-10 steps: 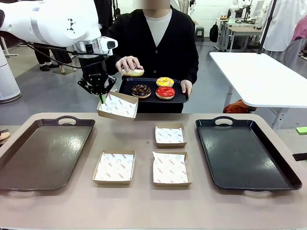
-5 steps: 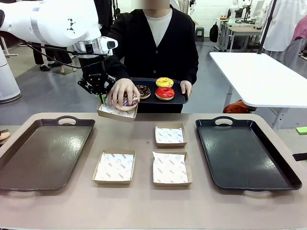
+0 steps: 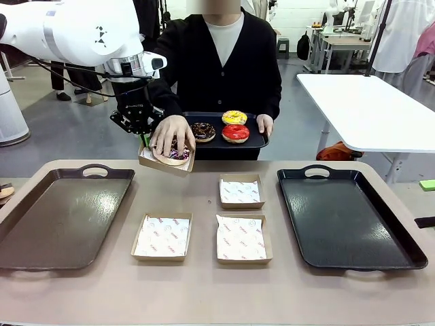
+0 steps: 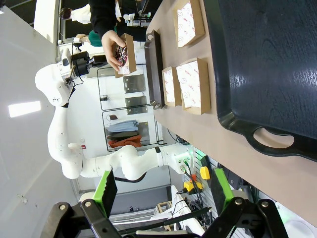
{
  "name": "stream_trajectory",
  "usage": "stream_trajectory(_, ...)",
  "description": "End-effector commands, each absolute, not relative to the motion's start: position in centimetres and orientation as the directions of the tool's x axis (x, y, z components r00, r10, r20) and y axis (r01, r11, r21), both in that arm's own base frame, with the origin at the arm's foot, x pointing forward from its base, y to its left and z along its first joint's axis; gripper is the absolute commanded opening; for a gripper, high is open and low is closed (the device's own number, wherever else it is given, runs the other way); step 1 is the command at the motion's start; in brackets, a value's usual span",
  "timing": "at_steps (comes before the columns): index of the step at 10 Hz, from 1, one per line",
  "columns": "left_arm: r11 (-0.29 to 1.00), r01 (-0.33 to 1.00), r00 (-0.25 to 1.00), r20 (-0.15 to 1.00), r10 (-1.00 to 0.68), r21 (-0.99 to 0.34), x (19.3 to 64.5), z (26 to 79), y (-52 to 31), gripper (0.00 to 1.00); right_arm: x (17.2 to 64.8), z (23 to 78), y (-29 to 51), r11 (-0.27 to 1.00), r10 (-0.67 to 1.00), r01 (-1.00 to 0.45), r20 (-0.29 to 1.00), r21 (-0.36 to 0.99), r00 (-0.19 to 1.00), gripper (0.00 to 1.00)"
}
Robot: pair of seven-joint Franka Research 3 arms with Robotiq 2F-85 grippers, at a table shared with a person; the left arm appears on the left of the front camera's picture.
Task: Individually package the donuts and arrange them on the tray.
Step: Place the picked Paper togo box on the Handle tray while simultaneously picking up another Paper togo box from the table with the other hand.
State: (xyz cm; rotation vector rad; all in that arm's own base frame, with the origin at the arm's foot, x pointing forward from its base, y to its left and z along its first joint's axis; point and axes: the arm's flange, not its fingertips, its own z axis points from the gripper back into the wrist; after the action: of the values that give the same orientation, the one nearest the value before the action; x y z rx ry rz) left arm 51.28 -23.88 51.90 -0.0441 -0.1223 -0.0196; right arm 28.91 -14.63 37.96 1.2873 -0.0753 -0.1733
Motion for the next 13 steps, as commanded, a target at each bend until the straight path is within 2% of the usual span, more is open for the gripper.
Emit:
stream_trajectory(1,0.999,0.027,0.992,0.126,-0.021,-0.043,51.3,52.1,-23.7,0.0,28.9,38.0,-14.6,0.263,-0.168,0.082,-0.038,0.961,0.985,1.0)
stream_trajectory(9,0.999,0.022,0.992,0.122,-0.017,-0.043,51.3,51.9,-23.9,0.01,28.9,38.0,-14.6,0.269,-0.17,0.086,-0.041,0.959,0.985,1.0)
stream_trajectory(10,0.994,0.086,0.989,0.123,-0.078,-0.062,50.9,52.2,-23.2,0.01,30.6,38.9,-12.4,0.332,-0.177,0.112,-0.055,0.936,0.983,1.0)
stream_trajectory(13,0.994,0.106,0.986,0.135,-0.102,-0.025,48.8,53.5,-18.2,0.01,36.5,42.5,-5.1,0.547,-0.098,0.159,-0.126,0.822,0.987,1.0)
